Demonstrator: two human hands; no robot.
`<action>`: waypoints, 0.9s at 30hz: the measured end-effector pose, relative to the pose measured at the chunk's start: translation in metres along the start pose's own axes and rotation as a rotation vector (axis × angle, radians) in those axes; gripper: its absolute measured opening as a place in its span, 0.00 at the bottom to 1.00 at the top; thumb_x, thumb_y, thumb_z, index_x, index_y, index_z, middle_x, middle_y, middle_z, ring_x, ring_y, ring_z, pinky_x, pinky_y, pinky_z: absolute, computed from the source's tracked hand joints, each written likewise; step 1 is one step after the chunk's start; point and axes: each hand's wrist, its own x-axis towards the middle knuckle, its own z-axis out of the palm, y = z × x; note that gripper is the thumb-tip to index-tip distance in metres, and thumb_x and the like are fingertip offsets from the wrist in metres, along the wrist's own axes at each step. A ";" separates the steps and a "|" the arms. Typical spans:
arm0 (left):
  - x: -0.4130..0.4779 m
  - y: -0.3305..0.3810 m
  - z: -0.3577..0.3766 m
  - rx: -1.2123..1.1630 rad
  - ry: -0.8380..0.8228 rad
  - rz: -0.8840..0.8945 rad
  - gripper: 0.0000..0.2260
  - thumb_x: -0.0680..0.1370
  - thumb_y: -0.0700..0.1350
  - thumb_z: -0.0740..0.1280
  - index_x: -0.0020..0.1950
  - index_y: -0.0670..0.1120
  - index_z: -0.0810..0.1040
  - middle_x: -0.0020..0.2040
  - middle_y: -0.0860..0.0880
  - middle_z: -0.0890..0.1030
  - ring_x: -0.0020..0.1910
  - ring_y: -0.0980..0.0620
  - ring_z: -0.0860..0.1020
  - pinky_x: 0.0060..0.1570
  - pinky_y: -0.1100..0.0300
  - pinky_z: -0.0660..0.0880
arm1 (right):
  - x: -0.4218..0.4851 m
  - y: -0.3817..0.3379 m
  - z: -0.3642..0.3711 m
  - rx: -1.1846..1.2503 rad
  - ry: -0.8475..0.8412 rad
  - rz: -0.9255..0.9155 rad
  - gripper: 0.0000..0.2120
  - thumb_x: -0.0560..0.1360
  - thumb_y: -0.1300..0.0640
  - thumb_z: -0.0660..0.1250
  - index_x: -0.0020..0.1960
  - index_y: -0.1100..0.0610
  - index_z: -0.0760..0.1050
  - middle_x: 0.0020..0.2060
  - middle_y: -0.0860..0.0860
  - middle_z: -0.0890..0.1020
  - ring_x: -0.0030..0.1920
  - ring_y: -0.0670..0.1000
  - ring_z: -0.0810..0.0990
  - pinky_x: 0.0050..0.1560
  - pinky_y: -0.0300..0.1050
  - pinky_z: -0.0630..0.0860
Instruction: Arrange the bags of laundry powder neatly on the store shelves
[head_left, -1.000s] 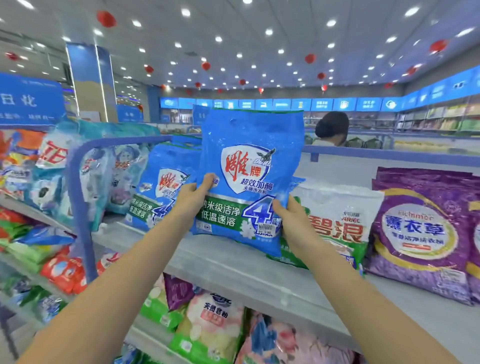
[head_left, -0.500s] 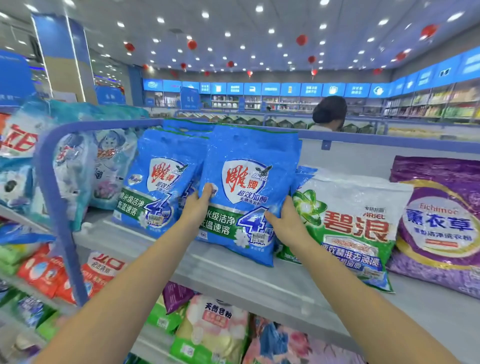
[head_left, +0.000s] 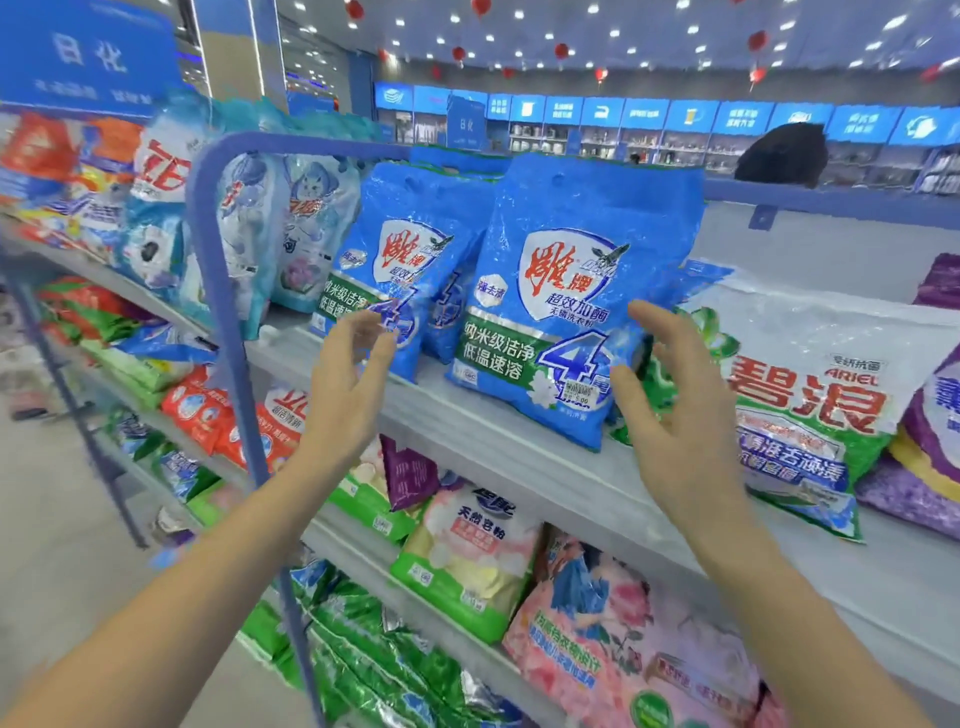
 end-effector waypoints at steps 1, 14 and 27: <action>-0.012 -0.008 -0.011 0.031 0.031 0.000 0.09 0.76 0.52 0.59 0.53 0.52 0.70 0.48 0.56 0.75 0.47 0.65 0.72 0.51 0.70 0.68 | -0.012 -0.004 0.006 -0.010 -0.024 -0.055 0.18 0.74 0.62 0.62 0.64 0.56 0.70 0.59 0.44 0.73 0.61 0.37 0.70 0.63 0.31 0.63; -0.047 -0.205 -0.035 0.493 -0.411 -0.139 0.14 0.77 0.44 0.65 0.59 0.37 0.72 0.53 0.41 0.76 0.52 0.43 0.74 0.48 0.56 0.65 | -0.114 0.044 0.148 -0.425 -0.233 -0.379 0.09 0.73 0.61 0.62 0.51 0.53 0.77 0.49 0.48 0.84 0.53 0.48 0.79 0.70 0.49 0.59; -0.012 -0.319 -0.016 0.623 -0.870 0.249 0.26 0.75 0.50 0.59 0.68 0.36 0.68 0.67 0.36 0.70 0.67 0.38 0.67 0.67 0.48 0.65 | -0.112 0.114 0.304 -0.853 -0.551 0.234 0.35 0.57 0.58 0.80 0.63 0.62 0.74 0.62 0.61 0.76 0.61 0.61 0.76 0.62 0.59 0.69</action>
